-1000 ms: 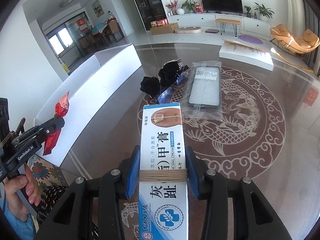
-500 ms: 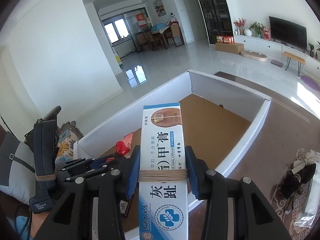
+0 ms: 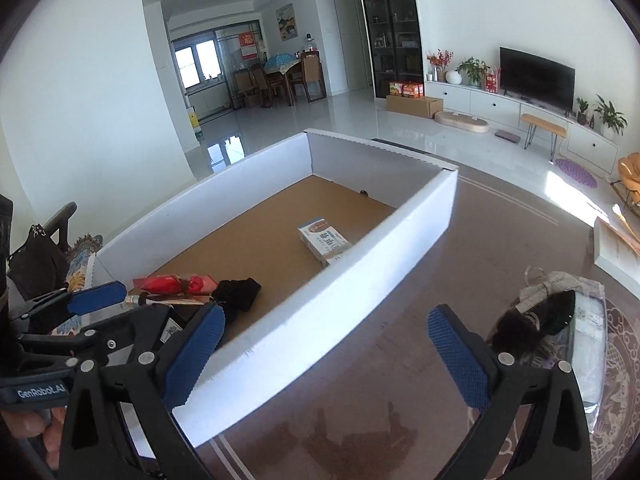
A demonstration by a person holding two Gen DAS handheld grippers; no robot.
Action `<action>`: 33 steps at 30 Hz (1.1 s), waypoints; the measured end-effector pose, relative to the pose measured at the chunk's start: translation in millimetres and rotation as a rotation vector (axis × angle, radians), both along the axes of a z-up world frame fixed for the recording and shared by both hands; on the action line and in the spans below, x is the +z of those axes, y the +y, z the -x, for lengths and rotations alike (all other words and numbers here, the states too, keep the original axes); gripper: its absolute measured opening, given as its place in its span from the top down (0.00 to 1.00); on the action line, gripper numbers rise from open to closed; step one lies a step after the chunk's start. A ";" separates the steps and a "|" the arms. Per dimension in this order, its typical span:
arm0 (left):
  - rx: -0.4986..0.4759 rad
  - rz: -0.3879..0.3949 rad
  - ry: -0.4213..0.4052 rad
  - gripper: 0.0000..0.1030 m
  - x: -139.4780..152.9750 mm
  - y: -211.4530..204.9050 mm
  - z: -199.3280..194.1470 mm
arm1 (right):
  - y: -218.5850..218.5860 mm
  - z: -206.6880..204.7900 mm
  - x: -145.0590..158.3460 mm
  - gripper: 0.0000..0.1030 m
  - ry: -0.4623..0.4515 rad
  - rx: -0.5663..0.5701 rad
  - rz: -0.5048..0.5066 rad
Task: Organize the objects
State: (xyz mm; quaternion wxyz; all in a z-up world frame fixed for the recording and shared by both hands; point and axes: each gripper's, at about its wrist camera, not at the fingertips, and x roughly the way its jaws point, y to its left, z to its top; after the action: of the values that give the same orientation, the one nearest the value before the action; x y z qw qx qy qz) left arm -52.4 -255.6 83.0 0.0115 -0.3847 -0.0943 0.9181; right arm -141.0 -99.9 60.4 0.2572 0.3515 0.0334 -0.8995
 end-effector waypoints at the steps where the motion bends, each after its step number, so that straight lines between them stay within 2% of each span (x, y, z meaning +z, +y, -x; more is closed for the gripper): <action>1: -0.063 -0.014 0.003 0.15 0.1 28.5 -6.1 | 28.3 -10.4 -6.7 0.00 0.009 -0.046 -0.021; 3: -0.175 -0.049 -0.005 0.00 -9.4 81.4 -16.6 | 88.3 -29.3 -27.5 0.00 -0.001 -0.153 -0.075; 5: -0.252 -0.057 -0.033 0.00 -30.8 136.3 -15.7 | 149.3 -46.9 -53.4 0.00 -0.043 -0.268 -0.140; 8: -0.304 0.002 -0.139 0.00 -76.3 198.8 -3.4 | 227.5 -73.0 -87.2 0.00 -0.113 -0.411 -0.232; 10: -0.318 0.051 -0.176 0.00 -100.1 227.1 2.8 | 270.6 -86.8 -100.2 0.00 -0.149 -0.490 -0.253; 13: -0.316 0.119 -0.177 0.00 -120.9 247.4 9.2 | 311.3 -101.7 -113.3 0.00 -0.178 -0.580 -0.237; 15: -0.320 0.147 -0.182 0.00 -131.5 249.8 16.0 | 320.9 -105.1 -114.4 0.00 -0.185 -0.598 -0.194; 18: -0.332 0.209 -0.164 0.00 -137.2 250.9 26.6 | 315.9 -103.0 -114.5 0.00 -0.197 -0.584 -0.204; 24: -0.305 0.203 -0.137 0.00 -136.6 236.5 47.2 | 308.7 -102.5 -115.0 0.00 -0.205 -0.579 -0.185; 33: -0.300 0.196 -0.134 0.00 -136.5 230.3 50.5 | 308.5 -102.7 -115.0 0.00 -0.205 -0.579 -0.185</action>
State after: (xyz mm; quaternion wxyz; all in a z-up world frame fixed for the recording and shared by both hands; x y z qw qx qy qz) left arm -102.8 -25.3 -53.6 0.1043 -0.4539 0.0532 0.8833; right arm -38.3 208.6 -54.6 -0.0404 0.4572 -0.0124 -0.8884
